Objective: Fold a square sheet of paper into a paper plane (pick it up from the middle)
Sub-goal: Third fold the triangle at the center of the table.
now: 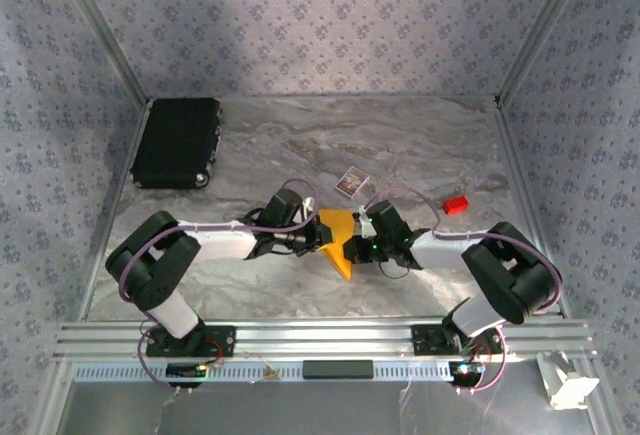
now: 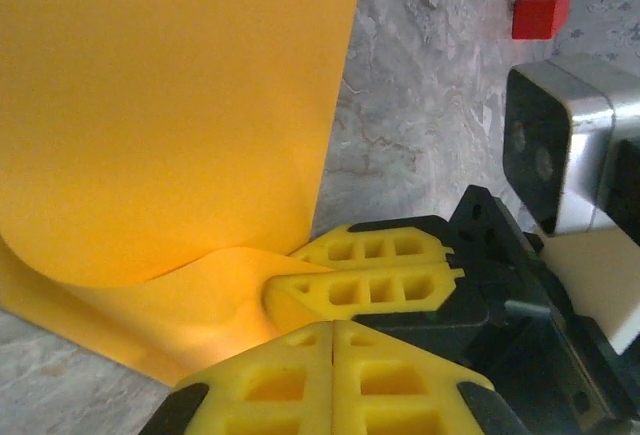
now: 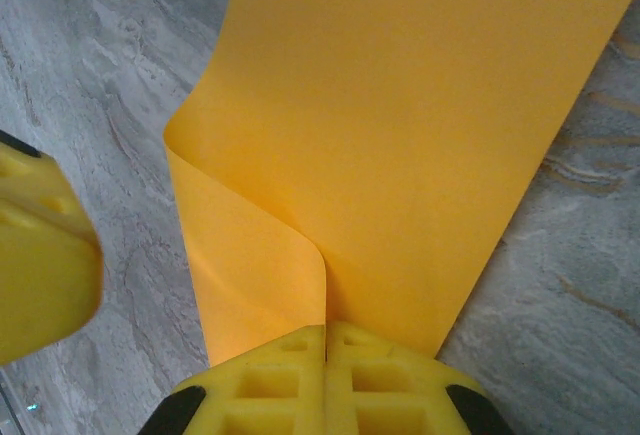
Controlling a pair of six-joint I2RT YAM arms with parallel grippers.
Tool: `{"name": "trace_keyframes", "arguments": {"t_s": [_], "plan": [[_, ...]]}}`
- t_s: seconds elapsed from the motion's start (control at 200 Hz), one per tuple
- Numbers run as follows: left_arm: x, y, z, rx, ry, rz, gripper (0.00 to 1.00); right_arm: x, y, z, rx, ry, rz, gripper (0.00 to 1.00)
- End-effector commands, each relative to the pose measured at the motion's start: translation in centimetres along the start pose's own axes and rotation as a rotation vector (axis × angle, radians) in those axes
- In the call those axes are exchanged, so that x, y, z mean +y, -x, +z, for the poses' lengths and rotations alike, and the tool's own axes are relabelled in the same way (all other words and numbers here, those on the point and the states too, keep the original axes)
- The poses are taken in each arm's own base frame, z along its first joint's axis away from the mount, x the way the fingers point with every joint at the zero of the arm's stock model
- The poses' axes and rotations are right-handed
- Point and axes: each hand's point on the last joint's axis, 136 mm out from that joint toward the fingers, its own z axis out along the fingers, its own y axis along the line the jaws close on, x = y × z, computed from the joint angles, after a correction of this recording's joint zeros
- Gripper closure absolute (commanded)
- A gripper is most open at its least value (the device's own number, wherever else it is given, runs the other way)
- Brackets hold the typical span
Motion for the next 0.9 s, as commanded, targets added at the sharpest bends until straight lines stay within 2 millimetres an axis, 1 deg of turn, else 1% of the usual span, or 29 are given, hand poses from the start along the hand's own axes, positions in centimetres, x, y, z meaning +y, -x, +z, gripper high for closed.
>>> {"name": "trace_keyframes", "arguments": {"t_s": [0.0,0.095,0.335,0.71,0.895], "plan": [[0.3,0.1,0.6,-0.012,-0.032,-0.055,0.96,-1.3,-0.9,0.2,0.037,-0.049,0.017,0.99],[0.8,-0.2,1.0,0.001,-0.029,-0.066,0.99,-1.4,-1.0,0.2,0.039,-0.052,0.017,0.99],[1.4,-0.4,1.4,0.015,-0.009,-0.064,0.98,-1.4,-1.1,0.2,0.042,-0.053,0.016,0.99],[4.7,-1.2,1.7,0.039,0.112,-0.082,0.99,-1.3,-1.1,0.2,0.045,-0.047,0.017,0.99],[5.6,-1.4,1.9,0.046,0.151,-0.08,0.99,-1.2,-1.1,0.3,0.045,-0.041,0.017,0.99]]}}
